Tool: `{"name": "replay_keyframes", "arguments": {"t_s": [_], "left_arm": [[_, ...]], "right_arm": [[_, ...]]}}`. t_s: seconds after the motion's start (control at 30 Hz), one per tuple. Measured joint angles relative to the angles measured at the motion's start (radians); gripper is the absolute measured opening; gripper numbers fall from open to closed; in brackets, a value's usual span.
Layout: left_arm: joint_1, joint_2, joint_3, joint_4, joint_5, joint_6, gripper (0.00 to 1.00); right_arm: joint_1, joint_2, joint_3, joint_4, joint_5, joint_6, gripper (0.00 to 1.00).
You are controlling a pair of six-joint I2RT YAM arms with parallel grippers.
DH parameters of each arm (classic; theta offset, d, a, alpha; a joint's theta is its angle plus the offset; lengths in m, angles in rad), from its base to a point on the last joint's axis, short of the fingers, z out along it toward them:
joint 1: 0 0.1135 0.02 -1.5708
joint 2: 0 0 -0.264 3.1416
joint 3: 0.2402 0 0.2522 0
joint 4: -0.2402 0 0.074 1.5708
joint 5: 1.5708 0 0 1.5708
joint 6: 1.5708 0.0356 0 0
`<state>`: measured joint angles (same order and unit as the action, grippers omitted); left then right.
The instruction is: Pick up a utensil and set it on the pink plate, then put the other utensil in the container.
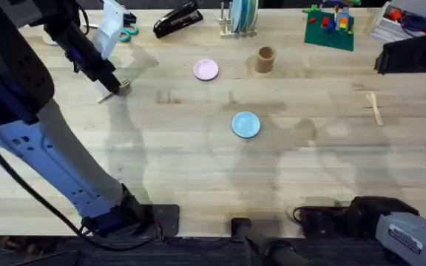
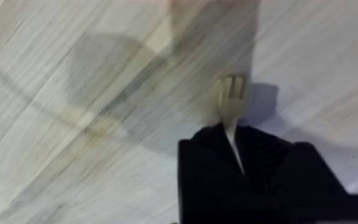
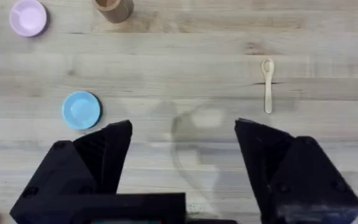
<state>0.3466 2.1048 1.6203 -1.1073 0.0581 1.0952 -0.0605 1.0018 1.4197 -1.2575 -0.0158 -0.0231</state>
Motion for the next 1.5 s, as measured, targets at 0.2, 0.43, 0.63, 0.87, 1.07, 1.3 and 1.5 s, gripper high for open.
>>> {"name": "replay_keyframes", "arguments": {"t_s": [0.2,0.43,0.63,0.87,1.07,1.3,1.5], "left_arm": [[0.000,-0.002,0.000,0.000,0.000,-0.010,0.048],[-0.008,-0.002,0.002,-0.006,-0.004,-0.080,0.041],[-0.079,0.005,0.032,-0.111,0.013,-0.108,0.042],[-0.187,0.024,0.220,-0.267,0.105,-0.138,0.044],[-0.275,0.023,0.381,-0.364,0.136,-0.170,0.043],[-0.461,0.023,0.436,-0.370,0.138,-0.198,0.043],[-0.612,0.023,0.436,-0.296,0.132,-0.241,0.043]], "right_arm": [[0.000,0.000,0.000,0.000,0.000,0.000,0.995],[0.000,0.000,0.000,0.000,0.000,0.000,0.994],[0.000,0.000,0.000,0.000,0.000,0.000,0.995],[0.000,0.000,0.000,0.000,0.000,0.000,0.994],[0.000,0.000,0.000,0.000,0.000,0.000,0.994],[0.000,0.000,0.000,0.000,0.000,0.000,0.993],[0.000,0.000,0.000,0.000,0.000,0.000,0.993]]}}
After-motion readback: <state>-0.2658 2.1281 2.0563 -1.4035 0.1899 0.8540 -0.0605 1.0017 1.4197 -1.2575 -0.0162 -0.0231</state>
